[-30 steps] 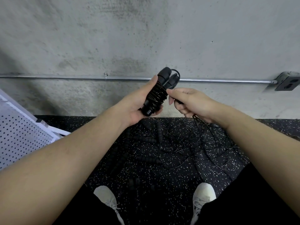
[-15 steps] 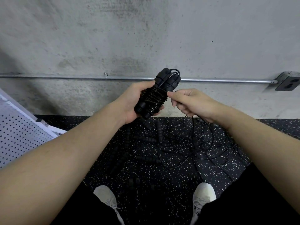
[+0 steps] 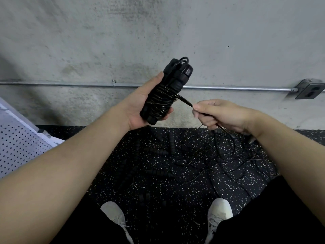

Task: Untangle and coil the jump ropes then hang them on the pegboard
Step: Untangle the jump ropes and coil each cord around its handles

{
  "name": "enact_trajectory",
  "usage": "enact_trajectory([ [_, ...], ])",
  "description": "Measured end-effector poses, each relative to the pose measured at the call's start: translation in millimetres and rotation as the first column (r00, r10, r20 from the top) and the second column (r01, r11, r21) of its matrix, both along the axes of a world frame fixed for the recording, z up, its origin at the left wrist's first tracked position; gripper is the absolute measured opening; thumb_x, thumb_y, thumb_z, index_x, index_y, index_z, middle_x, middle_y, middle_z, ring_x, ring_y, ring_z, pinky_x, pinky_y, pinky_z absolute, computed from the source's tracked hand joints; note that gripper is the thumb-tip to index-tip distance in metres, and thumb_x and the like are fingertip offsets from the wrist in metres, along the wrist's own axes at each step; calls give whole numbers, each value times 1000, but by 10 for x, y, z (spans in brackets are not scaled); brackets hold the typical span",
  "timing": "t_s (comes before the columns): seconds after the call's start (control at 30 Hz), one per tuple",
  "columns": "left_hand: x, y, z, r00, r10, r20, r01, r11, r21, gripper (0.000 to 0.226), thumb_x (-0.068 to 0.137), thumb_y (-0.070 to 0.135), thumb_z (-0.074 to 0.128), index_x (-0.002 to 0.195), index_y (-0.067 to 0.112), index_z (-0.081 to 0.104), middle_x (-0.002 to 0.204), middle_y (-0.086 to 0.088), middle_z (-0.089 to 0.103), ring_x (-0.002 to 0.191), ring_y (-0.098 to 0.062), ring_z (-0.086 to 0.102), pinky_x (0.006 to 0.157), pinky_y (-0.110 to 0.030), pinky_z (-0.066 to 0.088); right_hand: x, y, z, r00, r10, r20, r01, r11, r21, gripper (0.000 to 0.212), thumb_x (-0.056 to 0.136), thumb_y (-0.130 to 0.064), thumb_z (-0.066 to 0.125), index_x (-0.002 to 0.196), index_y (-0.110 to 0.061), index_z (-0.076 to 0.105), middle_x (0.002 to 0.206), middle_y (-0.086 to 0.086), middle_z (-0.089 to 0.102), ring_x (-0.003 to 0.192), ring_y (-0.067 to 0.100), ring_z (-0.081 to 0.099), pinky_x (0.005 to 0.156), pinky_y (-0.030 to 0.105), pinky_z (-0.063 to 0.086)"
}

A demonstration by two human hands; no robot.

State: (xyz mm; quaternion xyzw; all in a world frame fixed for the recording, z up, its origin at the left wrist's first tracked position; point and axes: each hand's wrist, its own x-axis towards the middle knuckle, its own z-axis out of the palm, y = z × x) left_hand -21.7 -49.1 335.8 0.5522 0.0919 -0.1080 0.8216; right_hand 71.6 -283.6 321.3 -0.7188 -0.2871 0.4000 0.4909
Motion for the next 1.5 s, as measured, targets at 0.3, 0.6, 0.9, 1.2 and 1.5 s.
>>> enact_trajectory([
  [0.3, -79, 9, 32, 967, -252, -21, 245, 911, 333, 45, 84, 53, 60, 104, 15, 72, 85, -10, 75, 65, -25, 70, 58, -35, 60, 82, -81, -29, 972, -174, 157, 195, 973, -127, 26, 76, -43, 76, 77, -18, 74, 52, -7, 40, 50, 9, 32, 52, 22, 33],
  [0.6, -55, -218, -63, 902, -401, -161, 351, 461, 815, 44, 74, 62, 76, 114, 50, 63, 116, 20, 69, 108, -2, 65, 102, -30, 50, 18, 175, -84, 944, -253, 210, 280, 954, -111, 43, 51, -46, 94, 80, -17, 82, 77, 8, 68, 77, 22, 52, 76, 34, 41],
  [0.9, 17, -266, -287, 943, -284, -172, 255, 288, 923, 52, 88, 66, 65, 131, 37, 65, 119, 16, 67, 110, -8, 61, 95, -26, 48, -82, 366, -56, 922, -231, 310, 271, 958, -92, 22, 81, -37, 82, 74, -17, 78, 68, -1, 73, 61, 7, 62, 70, 25, 52],
  [1.2, 78, -175, -374, 991, -132, -20, 66, 355, 933, 49, 104, 48, 49, 151, 52, 38, 150, 9, 54, 126, -16, 58, 97, -27, 47, -115, 438, -26, 957, -223, 187, 239, 969, -64, 25, 96, -19, 69, 118, -18, 58, 72, 3, 74, 45, 10, 53, 44, 19, 43],
  [1.5, 105, -128, -403, 998, -13, -67, 54, 759, 649, 36, 100, 38, 63, 135, 46, 58, 126, 9, 69, 104, -21, 70, 95, -49, 58, -26, 311, -38, 993, -98, 73, 108, 983, -148, 27, 109, -33, 43, 111, -14, 61, 56, -8, 42, 49, 9, 42, 65, 34, 53],
])
